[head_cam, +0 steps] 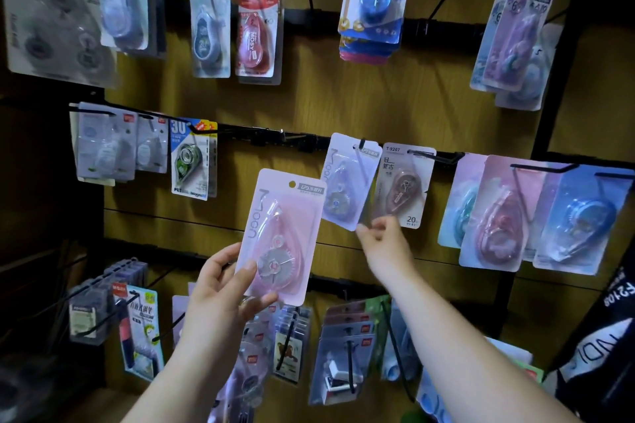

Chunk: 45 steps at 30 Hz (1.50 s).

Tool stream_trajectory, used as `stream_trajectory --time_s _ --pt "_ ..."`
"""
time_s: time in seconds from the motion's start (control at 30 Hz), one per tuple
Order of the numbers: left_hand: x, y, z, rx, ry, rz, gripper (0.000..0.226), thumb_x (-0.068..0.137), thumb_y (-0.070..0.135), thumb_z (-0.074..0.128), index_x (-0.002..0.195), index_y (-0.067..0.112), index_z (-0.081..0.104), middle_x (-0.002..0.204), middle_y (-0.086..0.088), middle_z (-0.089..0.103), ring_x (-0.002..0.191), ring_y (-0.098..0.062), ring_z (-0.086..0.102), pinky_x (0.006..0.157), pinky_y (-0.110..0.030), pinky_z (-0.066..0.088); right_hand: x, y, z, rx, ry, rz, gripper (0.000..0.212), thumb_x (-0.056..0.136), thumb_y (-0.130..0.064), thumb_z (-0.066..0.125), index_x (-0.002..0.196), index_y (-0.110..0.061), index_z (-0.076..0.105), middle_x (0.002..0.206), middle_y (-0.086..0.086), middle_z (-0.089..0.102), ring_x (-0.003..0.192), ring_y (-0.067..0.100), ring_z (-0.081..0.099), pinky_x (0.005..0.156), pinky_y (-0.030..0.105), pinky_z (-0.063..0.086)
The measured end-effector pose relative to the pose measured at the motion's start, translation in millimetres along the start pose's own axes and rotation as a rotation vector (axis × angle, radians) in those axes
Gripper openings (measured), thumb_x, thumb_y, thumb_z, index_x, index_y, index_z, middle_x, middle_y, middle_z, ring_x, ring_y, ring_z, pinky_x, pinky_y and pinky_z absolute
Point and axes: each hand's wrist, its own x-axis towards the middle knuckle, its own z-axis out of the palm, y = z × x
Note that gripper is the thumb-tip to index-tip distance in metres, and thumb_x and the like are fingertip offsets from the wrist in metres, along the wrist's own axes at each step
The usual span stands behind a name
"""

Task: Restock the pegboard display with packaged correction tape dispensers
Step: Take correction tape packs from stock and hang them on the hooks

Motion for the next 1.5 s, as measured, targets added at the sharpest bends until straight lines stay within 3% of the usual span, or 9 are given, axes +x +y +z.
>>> stream_trajectory --time_s 0.07,0.23,0.33,0.63,0.8,1.0,1.23,1.4,1.5 --pt "-3 2 7 -0.015 -0.029 -0.001 0.016 0.087 0.007 0.049 0.092 0.021 0.054 0.094 0.0 0.064 0.069 -0.014 0.068 0.045 -0.016 0.053 -21 6 6 0.028 -0.023 -0.018 0.026 0.093 -0.027 0.047 0.113 -0.011 0.045 0.103 0.0 0.046 0.098 0.016 0.047 0.078 0.025 0.037" --pt "-11 6 26 -0.018 -0.069 0.004 0.016 0.087 0.008 0.05 0.092 0.022 0.054 0.093 -0.001 0.065 0.057 -0.01 0.069 0.044 -0.016 0.053 -58 -15 -3 0.463 -0.239 -0.088 0.01 0.093 -0.024 0.045 0.102 -0.022 0.047 0.091 -0.006 0.06 0.085 0.008 0.059 0.077 0.027 0.048" --pt "-14 7 34 0.002 -0.108 0.024 0.016 0.087 0.008 0.05 0.093 0.022 0.054 0.08 0.003 0.072 0.056 -0.01 0.068 0.043 -0.017 0.052 -62 -29 -17 0.499 -0.356 -0.237 0.035 0.082 -0.019 0.065 0.103 -0.036 0.042 0.089 -0.014 0.064 0.08 0.0 0.066 0.061 0.014 0.053" --pt "-15 12 63 0.186 -0.243 0.124 0.016 0.086 0.008 0.053 0.091 0.024 0.051 0.062 0.012 0.071 0.053 -0.001 0.064 0.044 -0.015 0.051 -57 -42 -37 0.425 -0.14 -0.428 0.038 0.083 -0.01 0.06 0.102 -0.039 0.045 0.101 -0.019 0.062 0.097 0.002 0.062 0.081 0.018 0.053" --pt "-5 16 74 0.259 -0.253 0.131 0.016 0.088 0.012 0.053 0.089 0.028 0.049 0.077 0.006 0.066 0.058 0.001 0.063 0.045 -0.014 0.049 -48 -46 -41 0.421 -0.116 -0.37 0.043 0.086 -0.01 0.057 0.12 -0.028 0.04 0.102 -0.007 0.064 0.093 0.006 0.063 0.079 0.022 0.054" --pt "-5 12 70 0.344 -0.229 0.155 0.013 0.089 0.017 0.052 0.095 0.028 0.048 0.084 0.001 0.067 0.055 -0.006 0.064 0.044 -0.014 0.048 -45 -45 -38 0.363 -0.142 -0.38 0.038 0.085 -0.013 0.059 0.112 -0.033 0.04 0.093 -0.011 0.063 0.087 0.011 0.063 0.081 0.03 0.053" --pt "0 6 72 0.346 -0.23 0.127 0.014 0.089 0.018 0.052 0.088 0.03 0.046 0.074 -0.002 0.06 0.037 -0.005 0.053 0.042 -0.016 0.048 -33 -40 -36 0.367 -0.186 -0.323 0.031 0.087 -0.011 0.057 0.09 -0.04 0.045 0.091 -0.009 0.065 0.079 0.001 0.063 0.066 0.012 0.053" --pt "19 -9 74 0.408 -0.227 0.083 0.013 0.089 0.02 0.052 0.098 0.025 0.045 0.089 -0.006 0.061 0.043 -0.005 0.057 0.05 -0.022 0.05 -22 -35 -30 0.267 -0.127 -0.278 0.03 0.088 -0.016 0.056 0.106 -0.036 0.042 0.114 0.005 0.063 0.101 0.02 0.063 0.087 0.037 0.054" --pt "37 -17 80 0.419 -0.216 0.071 0.021 0.089 0.019 0.052 0.107 0.02 0.04 0.087 -0.003 0.061 0.052 -0.013 0.058 0.052 -0.023 0.049 -5 -34 -24 0.227 -0.072 -0.261 0.037 0.088 -0.014 0.055 0.119 -0.028 0.044 0.113 0.008 0.063 0.103 0.026 0.062 0.09 0.04 0.052"
